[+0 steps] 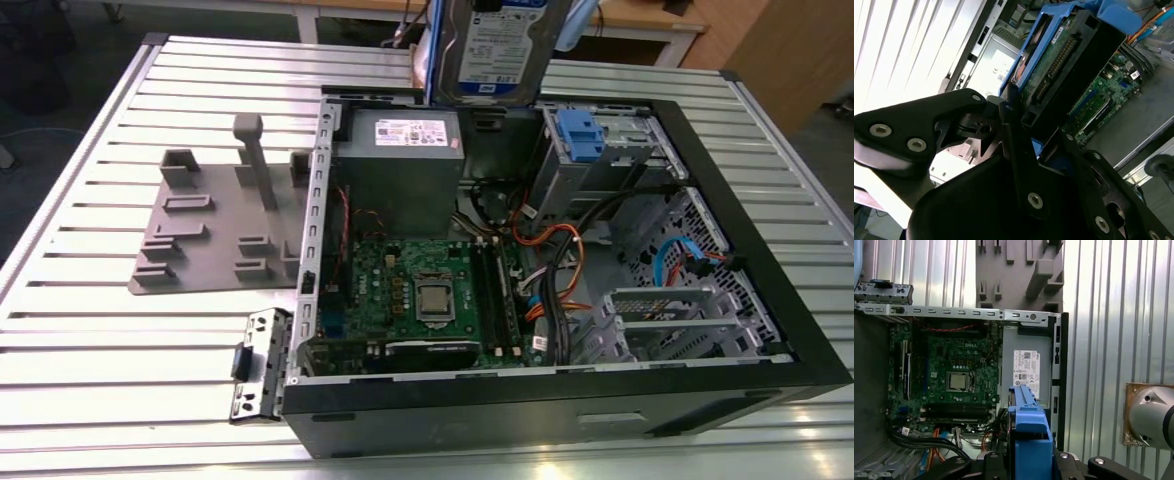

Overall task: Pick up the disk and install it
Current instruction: 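Pick up the disk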

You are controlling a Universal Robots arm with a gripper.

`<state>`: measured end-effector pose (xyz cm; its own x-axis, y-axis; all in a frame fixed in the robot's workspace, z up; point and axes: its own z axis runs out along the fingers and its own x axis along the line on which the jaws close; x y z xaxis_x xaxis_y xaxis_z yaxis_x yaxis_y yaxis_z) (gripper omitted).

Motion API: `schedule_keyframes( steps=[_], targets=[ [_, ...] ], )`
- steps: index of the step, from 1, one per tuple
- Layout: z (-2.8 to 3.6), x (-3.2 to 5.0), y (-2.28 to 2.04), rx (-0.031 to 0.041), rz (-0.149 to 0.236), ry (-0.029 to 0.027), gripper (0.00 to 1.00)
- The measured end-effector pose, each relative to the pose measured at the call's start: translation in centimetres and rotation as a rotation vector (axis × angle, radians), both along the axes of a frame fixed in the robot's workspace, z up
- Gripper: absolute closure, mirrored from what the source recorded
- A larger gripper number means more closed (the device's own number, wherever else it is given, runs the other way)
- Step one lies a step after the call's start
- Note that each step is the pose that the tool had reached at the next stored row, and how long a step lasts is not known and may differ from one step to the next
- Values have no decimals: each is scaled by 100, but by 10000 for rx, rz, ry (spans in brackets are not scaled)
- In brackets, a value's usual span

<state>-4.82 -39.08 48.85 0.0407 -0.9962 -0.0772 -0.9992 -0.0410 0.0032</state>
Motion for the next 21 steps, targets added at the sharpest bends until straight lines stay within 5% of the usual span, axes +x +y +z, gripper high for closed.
schedule_keyframes(
  steps=[21],
  targets=[
    [-7, 0, -203, 0, 0, 0, 64]
  ],
)
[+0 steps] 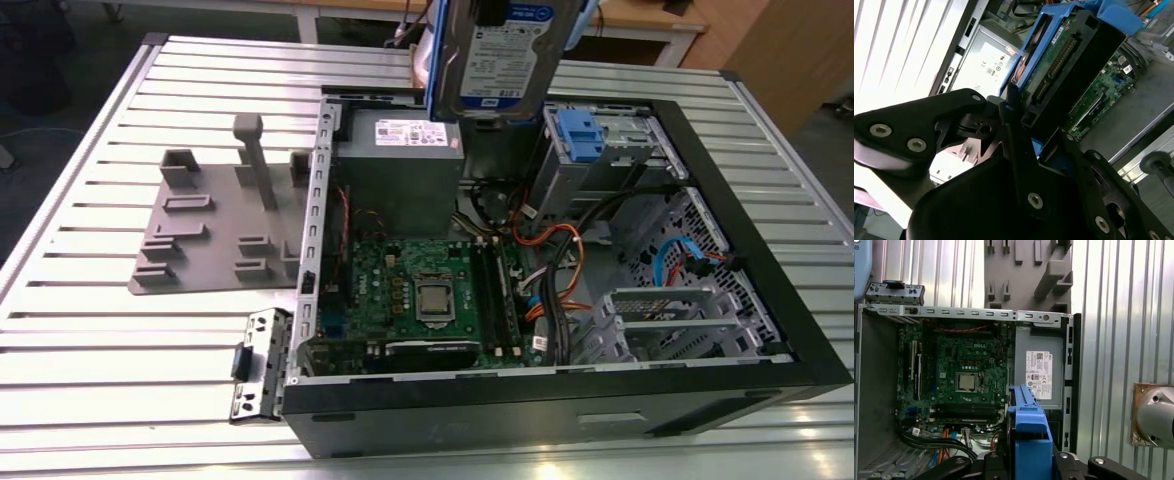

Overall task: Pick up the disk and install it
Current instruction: 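Pick up the disk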

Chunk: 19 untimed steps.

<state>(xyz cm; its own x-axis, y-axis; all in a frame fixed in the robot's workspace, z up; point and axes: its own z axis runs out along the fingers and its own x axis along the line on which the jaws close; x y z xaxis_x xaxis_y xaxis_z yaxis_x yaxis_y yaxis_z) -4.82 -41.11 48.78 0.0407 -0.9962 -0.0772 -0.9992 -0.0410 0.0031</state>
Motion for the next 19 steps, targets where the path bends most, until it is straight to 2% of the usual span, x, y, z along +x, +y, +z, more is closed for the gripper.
schedule_keyframes(
  steps=[19],
  targets=[
    [-6, 0, -191, 0, 0, 0, 64]
  ],
)
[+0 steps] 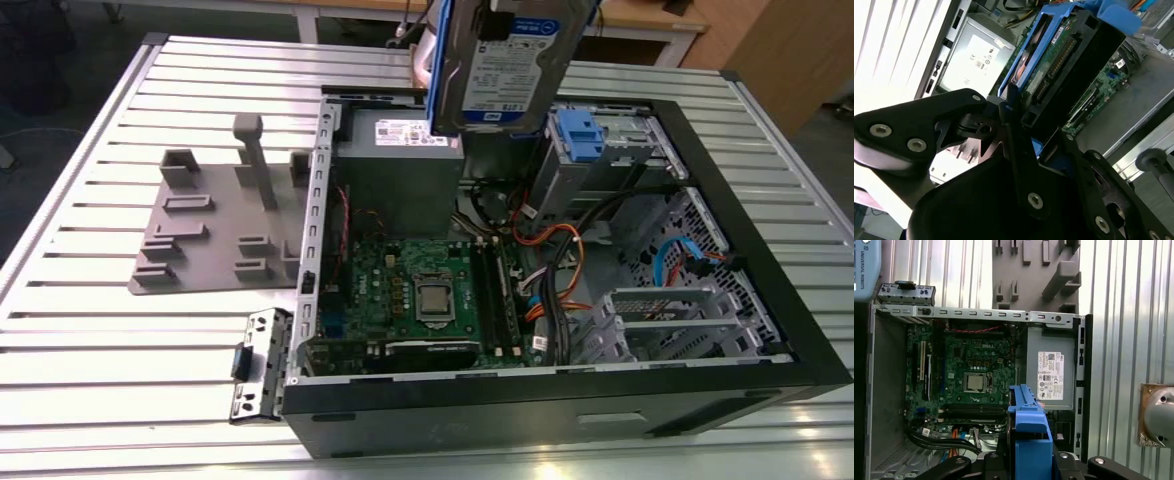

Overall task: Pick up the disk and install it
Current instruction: 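Pick up the disk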

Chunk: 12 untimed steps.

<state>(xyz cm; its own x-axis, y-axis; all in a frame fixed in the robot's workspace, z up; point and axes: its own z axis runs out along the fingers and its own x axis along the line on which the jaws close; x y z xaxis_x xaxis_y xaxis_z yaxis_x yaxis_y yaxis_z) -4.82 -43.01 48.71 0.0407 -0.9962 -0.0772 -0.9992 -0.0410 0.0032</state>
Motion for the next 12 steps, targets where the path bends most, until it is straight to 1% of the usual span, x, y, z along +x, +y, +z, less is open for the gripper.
schedule_keyframes(
  steps=[12],
  targets=[
    [-4, 0, -127, 0, 0, 0, 64]
  ],
)
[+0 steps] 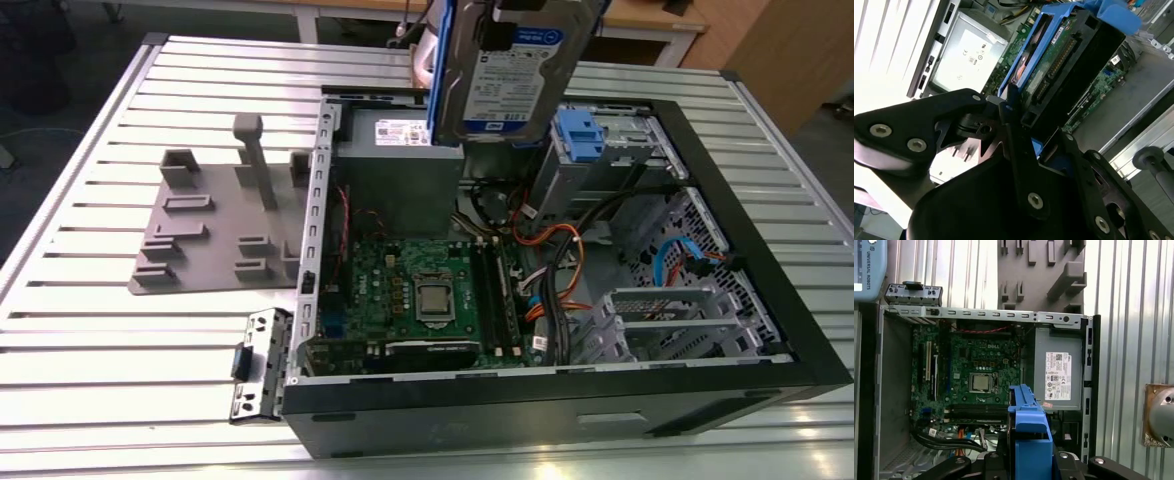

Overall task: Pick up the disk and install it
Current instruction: 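Pick up the disk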

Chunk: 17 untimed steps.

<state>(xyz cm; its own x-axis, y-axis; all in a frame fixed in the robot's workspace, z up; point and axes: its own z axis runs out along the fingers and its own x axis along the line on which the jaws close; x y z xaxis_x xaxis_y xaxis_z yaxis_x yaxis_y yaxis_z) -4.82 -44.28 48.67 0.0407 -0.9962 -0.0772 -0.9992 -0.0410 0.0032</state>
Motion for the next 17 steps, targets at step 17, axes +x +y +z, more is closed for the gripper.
schedule_keyframes(
  steps=[17],
  targets=[
    [-13, 0, -278, 0, 0, 0, 64]
  ],
)
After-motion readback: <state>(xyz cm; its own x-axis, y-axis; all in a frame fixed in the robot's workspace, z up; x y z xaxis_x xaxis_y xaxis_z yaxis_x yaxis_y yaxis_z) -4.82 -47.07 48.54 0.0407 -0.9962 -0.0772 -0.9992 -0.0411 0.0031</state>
